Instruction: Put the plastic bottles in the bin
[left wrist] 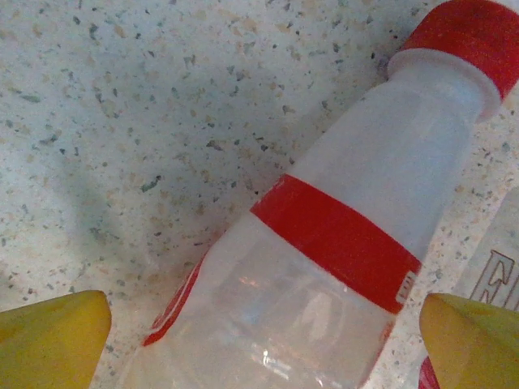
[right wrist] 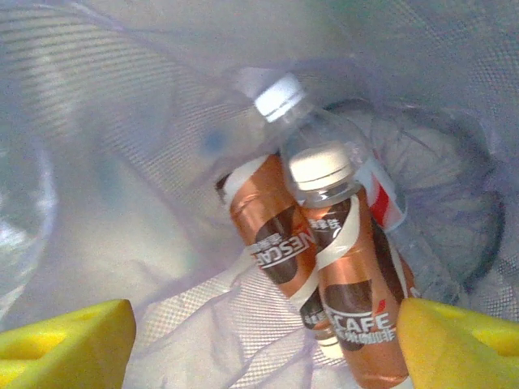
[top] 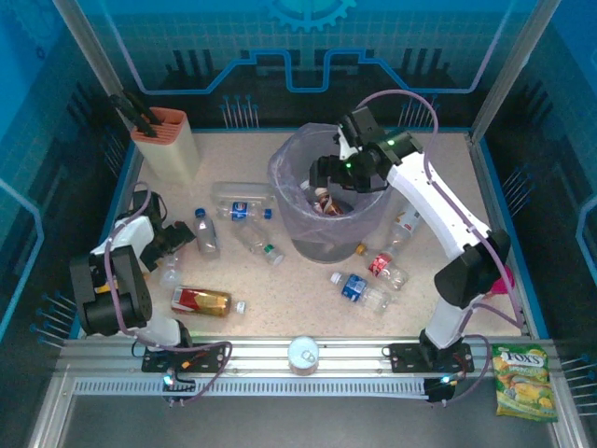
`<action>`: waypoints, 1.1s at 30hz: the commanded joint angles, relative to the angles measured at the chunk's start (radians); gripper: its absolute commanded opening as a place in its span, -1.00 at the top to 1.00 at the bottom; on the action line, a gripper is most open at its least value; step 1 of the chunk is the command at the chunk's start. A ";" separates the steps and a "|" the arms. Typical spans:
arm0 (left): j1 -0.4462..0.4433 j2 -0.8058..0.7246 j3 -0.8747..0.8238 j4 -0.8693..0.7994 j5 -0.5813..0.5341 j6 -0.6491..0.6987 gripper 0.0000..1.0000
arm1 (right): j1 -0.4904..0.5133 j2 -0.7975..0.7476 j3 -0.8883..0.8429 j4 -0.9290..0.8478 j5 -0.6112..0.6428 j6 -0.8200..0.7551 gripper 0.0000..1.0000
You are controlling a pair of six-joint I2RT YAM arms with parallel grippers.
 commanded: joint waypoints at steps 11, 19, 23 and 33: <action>0.006 0.079 0.080 -0.007 0.000 0.071 -0.32 | -0.107 -0.142 -0.034 0.073 -0.177 0.063 -0.68; 0.006 0.044 0.133 -0.056 -0.011 0.083 -0.09 | -0.185 -0.173 -0.005 0.004 -0.185 0.017 -0.67; 0.006 0.021 0.169 -0.092 -0.016 0.096 0.07 | -0.238 -0.213 -0.035 0.006 -0.206 0.010 -0.66; 0.003 -0.160 0.333 -0.202 0.082 0.089 0.07 | -0.375 -0.292 -0.091 0.170 -0.469 0.036 -0.66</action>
